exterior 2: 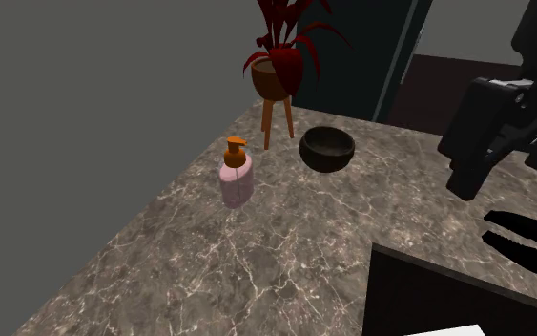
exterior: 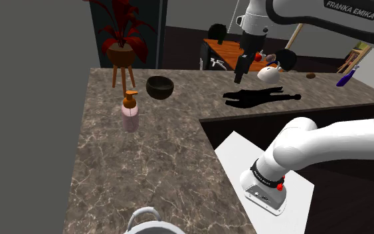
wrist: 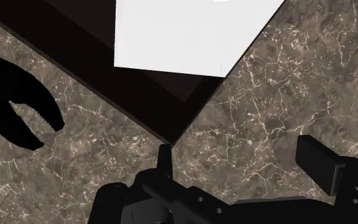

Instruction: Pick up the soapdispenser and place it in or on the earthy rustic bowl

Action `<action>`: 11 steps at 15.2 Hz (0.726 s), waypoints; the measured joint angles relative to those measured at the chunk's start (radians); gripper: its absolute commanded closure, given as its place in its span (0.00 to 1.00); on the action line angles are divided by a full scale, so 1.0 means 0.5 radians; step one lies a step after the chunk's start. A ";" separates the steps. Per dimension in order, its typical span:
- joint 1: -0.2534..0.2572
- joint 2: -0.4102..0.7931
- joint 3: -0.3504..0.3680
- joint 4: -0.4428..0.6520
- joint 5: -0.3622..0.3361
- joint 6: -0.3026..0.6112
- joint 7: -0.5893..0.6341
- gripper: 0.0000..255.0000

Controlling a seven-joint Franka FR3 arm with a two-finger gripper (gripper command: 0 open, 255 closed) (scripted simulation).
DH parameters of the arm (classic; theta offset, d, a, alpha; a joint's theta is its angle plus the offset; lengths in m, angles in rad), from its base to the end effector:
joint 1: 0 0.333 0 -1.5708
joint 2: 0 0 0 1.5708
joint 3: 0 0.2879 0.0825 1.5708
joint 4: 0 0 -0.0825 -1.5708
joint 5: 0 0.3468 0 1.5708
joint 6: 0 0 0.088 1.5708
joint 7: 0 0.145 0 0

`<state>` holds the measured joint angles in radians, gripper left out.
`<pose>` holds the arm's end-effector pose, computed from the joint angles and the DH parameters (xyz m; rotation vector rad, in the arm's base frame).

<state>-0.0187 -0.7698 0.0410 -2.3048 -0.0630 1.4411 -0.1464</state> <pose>0.2766 -0.0009 0.5398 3.0444 0.2297 -0.1532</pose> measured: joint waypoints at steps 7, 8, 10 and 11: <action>0.021 0.194 0.138 -0.048 0.125 0.259 0.226 0.00; 0.028 0.238 0.173 -0.045 0.151 0.306 0.277 0.00; 0.034 0.309 0.223 -0.062 0.189 0.406 0.360 0.00; 0.038 0.368 0.254 -0.052 0.208 0.460 0.408 0.00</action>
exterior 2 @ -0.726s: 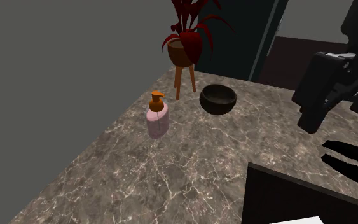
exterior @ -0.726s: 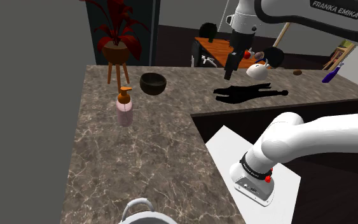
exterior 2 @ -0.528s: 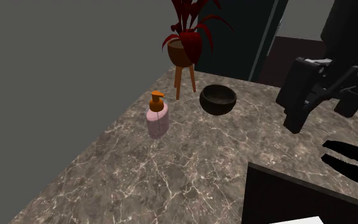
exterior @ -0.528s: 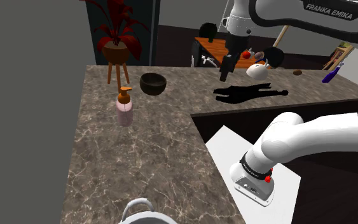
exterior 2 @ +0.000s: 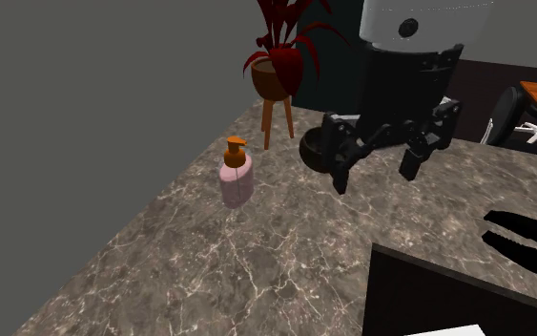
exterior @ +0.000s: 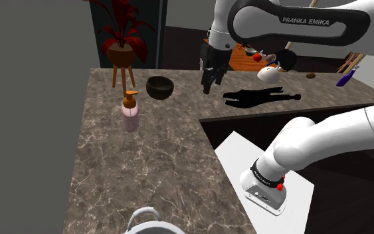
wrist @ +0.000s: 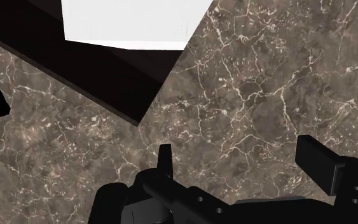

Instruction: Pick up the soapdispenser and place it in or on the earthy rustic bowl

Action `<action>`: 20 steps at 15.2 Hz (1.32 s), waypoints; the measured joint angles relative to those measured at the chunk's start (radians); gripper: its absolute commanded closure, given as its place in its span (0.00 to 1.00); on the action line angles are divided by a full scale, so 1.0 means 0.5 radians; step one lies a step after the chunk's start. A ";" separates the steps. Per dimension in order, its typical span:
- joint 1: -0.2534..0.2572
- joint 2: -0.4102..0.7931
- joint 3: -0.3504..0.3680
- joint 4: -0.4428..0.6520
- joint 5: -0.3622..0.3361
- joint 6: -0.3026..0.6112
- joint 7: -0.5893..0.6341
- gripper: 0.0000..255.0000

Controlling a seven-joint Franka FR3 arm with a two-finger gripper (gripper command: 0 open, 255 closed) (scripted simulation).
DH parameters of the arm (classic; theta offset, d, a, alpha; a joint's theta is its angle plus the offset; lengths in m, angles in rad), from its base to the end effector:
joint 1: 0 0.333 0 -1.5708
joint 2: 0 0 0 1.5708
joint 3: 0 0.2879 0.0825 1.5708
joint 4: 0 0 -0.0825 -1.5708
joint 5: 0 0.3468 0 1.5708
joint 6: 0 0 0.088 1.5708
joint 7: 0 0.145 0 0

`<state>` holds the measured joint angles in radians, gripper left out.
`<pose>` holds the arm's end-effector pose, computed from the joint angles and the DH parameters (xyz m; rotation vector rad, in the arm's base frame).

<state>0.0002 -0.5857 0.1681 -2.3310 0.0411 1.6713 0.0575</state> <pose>0.3374 0.0677 0.4851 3.0778 0.1135 -0.1150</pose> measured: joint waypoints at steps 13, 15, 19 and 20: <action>0.018 0.812 0.328 0.287 0.026 0.611 0.589 0.00; 0.023 0.966 0.364 0.398 -0.014 0.665 0.689 0.00; 0.048 1.260 0.408 0.580 -0.110 0.788 0.873 0.00; 0.061 1.358 0.415 0.664 -0.149 0.807 0.927 0.00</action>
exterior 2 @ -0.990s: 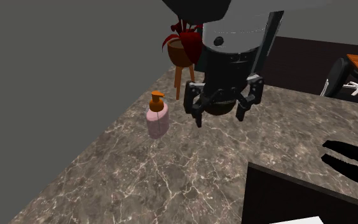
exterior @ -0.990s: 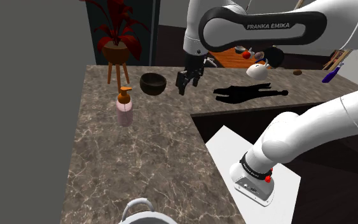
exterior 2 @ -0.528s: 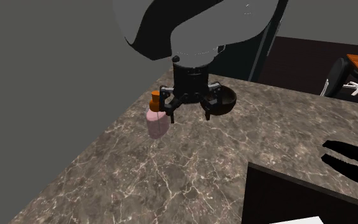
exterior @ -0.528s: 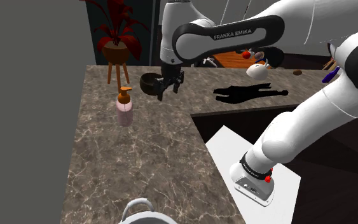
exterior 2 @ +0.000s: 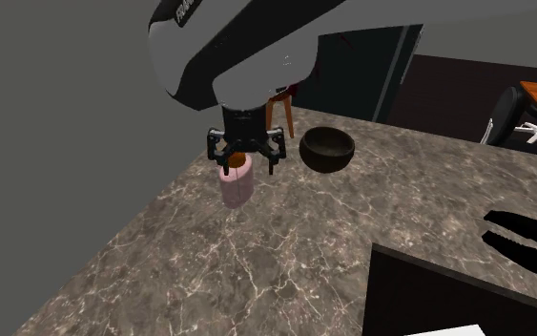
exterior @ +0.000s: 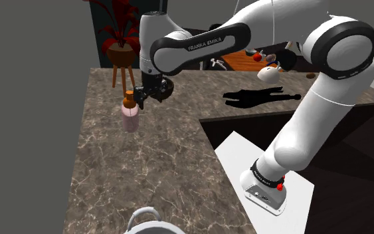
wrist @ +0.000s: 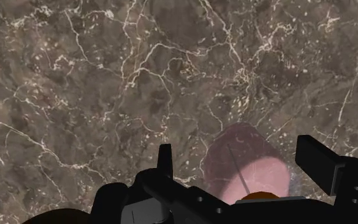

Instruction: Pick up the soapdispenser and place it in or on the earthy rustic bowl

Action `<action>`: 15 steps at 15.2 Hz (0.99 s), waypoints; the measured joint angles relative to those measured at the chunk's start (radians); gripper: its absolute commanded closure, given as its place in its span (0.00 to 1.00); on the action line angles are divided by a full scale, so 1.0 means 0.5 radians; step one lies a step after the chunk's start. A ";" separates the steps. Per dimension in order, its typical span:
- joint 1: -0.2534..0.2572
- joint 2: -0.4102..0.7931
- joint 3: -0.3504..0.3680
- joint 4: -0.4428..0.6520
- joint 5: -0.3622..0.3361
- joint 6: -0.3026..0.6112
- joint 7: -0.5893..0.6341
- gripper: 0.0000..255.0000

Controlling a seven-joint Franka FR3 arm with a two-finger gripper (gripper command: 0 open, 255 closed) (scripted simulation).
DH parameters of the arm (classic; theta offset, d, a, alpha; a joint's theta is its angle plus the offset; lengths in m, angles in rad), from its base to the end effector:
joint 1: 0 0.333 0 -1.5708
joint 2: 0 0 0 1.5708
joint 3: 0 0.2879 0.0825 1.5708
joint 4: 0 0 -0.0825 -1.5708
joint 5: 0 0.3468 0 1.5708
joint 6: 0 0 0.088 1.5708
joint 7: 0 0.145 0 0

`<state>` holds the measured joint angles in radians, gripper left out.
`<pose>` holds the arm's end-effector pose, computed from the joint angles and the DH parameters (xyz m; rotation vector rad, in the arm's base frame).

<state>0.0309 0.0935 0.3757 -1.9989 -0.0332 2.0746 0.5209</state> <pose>0.4942 0.2076 0.3675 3.1375 -0.1561 -0.0192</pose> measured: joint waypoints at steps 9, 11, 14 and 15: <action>0.127 0.534 -0.020 0.446 -0.200 0.102 0.289 0.00; 0.131 0.557 -0.025 0.429 -0.210 0.141 0.297 0.00; 0.135 0.594 -0.034 0.399 -0.228 0.207 0.307 0.00; 0.138 0.602 -0.034 0.399 -0.231 0.214 0.311 0.00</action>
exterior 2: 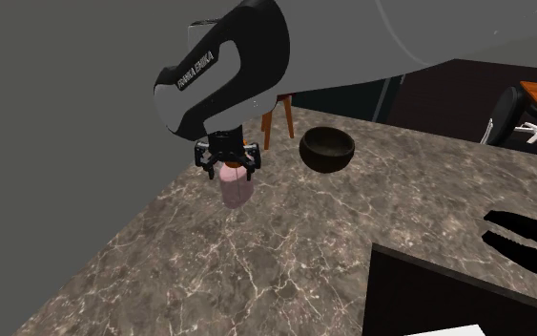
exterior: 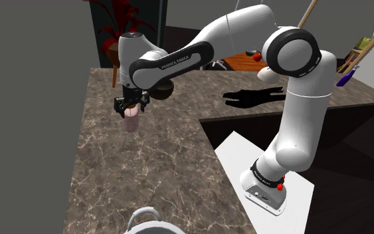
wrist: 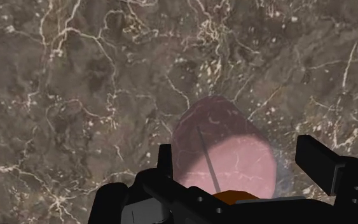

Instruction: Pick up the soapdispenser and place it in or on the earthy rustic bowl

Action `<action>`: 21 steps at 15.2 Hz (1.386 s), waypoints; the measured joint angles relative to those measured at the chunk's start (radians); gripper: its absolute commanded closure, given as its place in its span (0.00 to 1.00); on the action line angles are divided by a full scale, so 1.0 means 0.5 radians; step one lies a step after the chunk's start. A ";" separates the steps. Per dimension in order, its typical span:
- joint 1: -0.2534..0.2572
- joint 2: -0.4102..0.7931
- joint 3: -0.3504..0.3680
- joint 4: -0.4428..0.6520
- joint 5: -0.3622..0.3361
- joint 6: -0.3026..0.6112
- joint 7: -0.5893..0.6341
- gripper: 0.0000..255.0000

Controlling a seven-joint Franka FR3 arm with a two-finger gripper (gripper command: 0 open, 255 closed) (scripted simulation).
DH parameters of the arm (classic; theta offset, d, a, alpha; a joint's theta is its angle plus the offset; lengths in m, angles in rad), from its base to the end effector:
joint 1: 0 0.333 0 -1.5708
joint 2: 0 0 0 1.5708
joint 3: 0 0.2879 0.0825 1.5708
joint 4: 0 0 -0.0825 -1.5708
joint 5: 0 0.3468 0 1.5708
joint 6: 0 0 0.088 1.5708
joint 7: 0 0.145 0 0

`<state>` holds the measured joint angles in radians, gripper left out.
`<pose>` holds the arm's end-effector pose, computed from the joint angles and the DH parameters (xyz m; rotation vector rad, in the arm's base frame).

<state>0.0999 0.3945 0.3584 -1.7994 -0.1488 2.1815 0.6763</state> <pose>0.5508 0.2483 0.2989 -3.1123 0.2491 -0.0107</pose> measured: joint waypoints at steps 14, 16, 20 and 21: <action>0.004 0.005 0.001 -0.003 -0.003 0.010 0.005 1.00; 0.004 0.004 0.001 -0.004 -0.003 0.011 0.004 1.00; -0.003 -0.027 0.007 0.029 0.013 -0.053 -0.007 1.00; -0.004 -0.041 0.010 0.041 0.019 -0.079 -0.009 1.00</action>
<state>0.0981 0.3740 0.3635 -1.7791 -0.1391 2.1422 0.6718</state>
